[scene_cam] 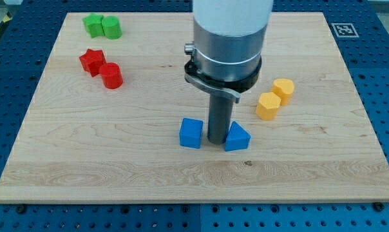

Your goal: Place the blue triangle parallel to the right of the blue cube

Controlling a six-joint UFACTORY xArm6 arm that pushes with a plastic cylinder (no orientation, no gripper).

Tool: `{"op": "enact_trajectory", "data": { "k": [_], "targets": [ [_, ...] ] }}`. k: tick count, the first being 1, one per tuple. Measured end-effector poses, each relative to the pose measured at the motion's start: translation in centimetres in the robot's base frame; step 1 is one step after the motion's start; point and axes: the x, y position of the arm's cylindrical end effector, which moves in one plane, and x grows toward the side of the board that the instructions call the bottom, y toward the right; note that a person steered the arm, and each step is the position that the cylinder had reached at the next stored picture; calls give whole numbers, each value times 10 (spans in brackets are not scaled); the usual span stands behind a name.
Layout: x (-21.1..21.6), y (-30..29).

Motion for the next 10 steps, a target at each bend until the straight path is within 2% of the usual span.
{"op": "enact_trajectory", "data": {
  "k": [2,4,7,8,10],
  "targets": [
    [9,23],
    [62,31],
    [47,77],
    [33,78],
    [34,54]
  ]
}}
